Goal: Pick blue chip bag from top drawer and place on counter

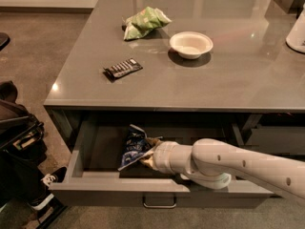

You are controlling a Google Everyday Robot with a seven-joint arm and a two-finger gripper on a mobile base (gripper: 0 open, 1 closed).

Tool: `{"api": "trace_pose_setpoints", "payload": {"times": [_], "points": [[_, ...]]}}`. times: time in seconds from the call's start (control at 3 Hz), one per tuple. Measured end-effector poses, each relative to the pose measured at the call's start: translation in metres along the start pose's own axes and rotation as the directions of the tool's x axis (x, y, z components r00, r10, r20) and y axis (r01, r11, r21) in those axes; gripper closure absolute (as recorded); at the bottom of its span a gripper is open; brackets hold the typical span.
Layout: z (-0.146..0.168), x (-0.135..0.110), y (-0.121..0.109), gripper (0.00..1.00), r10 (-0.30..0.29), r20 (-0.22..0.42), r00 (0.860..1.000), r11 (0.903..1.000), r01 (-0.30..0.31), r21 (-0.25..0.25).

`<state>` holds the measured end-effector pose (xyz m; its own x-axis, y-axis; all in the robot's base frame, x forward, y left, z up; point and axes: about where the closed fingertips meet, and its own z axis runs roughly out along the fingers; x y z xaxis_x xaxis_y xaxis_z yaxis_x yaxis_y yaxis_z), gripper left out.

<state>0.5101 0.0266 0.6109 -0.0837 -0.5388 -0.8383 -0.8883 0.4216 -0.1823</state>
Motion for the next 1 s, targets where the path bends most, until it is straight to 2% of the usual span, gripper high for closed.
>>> {"api": "trace_pose_setpoints", "payload": {"times": [0.33, 0.67, 1.0], "points": [[-0.018, -0.001, 0.000, 1.00, 0.056, 0.021, 0.998, 0.9982, -0.055, -0.025], [-0.041, -0.014, -0.010, 1.00, 0.084, 0.054, 0.995, 0.9944, -0.080, -0.069], [-0.074, -0.038, -0.020, 1.00, 0.080, 0.052, 0.995, 0.9884, -0.073, -0.133]]}}
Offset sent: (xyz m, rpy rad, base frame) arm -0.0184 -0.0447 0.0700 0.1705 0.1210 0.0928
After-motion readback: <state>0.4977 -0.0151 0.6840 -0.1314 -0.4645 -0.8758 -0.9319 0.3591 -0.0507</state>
